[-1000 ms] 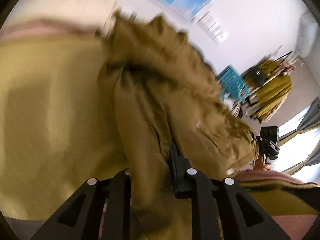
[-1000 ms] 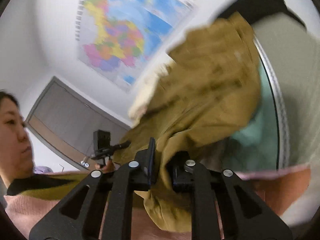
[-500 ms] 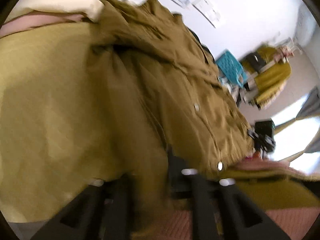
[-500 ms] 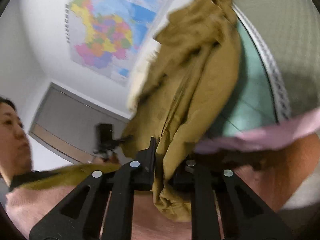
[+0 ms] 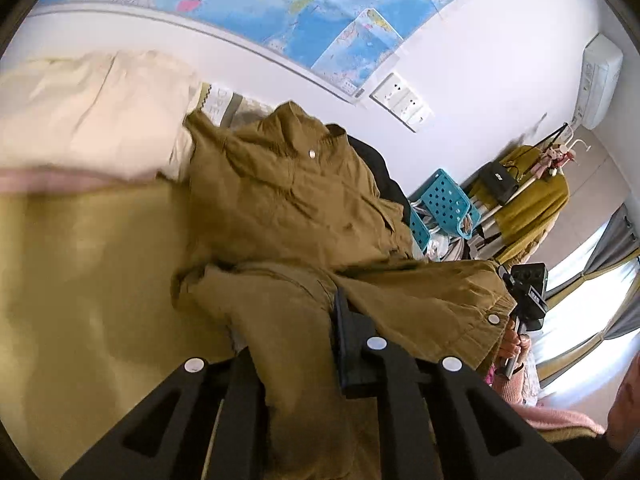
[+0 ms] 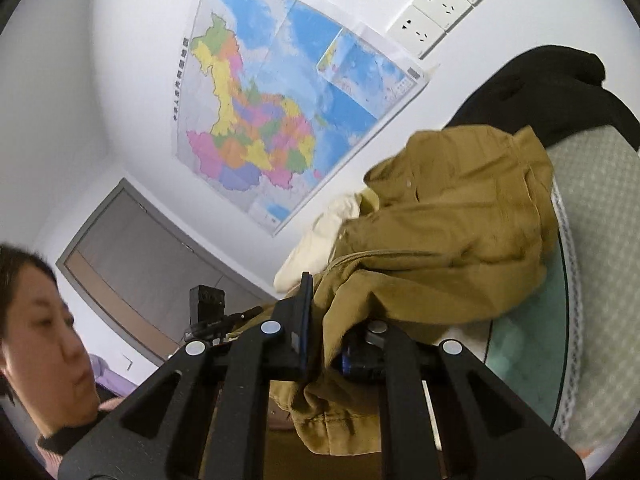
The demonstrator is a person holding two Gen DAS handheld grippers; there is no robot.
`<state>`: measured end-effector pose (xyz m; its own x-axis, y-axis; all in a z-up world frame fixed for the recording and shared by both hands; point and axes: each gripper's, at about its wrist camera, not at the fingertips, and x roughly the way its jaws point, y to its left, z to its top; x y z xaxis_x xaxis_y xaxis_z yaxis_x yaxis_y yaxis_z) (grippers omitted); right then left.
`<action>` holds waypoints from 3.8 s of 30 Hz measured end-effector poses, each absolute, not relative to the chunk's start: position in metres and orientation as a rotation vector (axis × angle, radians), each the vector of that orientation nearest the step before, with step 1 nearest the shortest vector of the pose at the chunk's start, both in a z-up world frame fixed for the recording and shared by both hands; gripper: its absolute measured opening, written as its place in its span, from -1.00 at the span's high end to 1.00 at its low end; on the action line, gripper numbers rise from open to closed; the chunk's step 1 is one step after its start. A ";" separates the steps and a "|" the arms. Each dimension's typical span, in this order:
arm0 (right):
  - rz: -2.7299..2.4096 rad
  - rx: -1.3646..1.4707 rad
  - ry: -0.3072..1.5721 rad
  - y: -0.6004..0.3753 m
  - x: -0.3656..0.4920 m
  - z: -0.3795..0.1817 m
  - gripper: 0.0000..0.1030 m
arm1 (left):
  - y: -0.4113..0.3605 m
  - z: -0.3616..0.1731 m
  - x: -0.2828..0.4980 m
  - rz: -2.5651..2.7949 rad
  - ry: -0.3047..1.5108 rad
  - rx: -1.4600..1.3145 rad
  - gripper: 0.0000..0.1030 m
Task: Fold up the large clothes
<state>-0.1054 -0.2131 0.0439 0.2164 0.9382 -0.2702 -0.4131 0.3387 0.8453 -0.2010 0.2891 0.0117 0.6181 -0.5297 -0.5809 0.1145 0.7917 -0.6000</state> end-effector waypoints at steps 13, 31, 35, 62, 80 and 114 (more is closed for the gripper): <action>0.990 0.770 0.919 -0.182 -0.001 0.048 0.75 | 0.314 0.049 -0.104 -0.337 0.893 -0.550 0.75; 0.805 0.804 1.117 -0.144 0.122 -0.022 0.71 | 0.343 -0.014 0.035 -0.193 1.092 -0.644 0.72; 0.771 0.813 1.152 -0.138 0.140 -0.039 0.69 | 0.352 -0.029 0.058 -0.191 1.141 -0.696 0.70; 0.729 -0.154 0.997 0.014 0.083 -0.049 0.83 | 0.364 -0.015 0.049 -0.340 1.000 -0.891 -0.12; 0.716 -0.020 0.928 0.016 0.113 -0.038 0.95 | 0.212 -0.013 0.083 -0.345 1.020 -0.165 -0.24; 0.703 0.164 0.859 -0.110 0.054 -0.015 -0.58 | 0.326 -0.007 -0.058 -0.050 0.741 -0.290 -0.59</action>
<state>0.0541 -0.1103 -0.0148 0.4465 0.6274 -0.6379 -0.5011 0.7660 0.4027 -0.0583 0.3256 -0.0074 0.7383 -0.1470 -0.6582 -0.0569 0.9589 -0.2779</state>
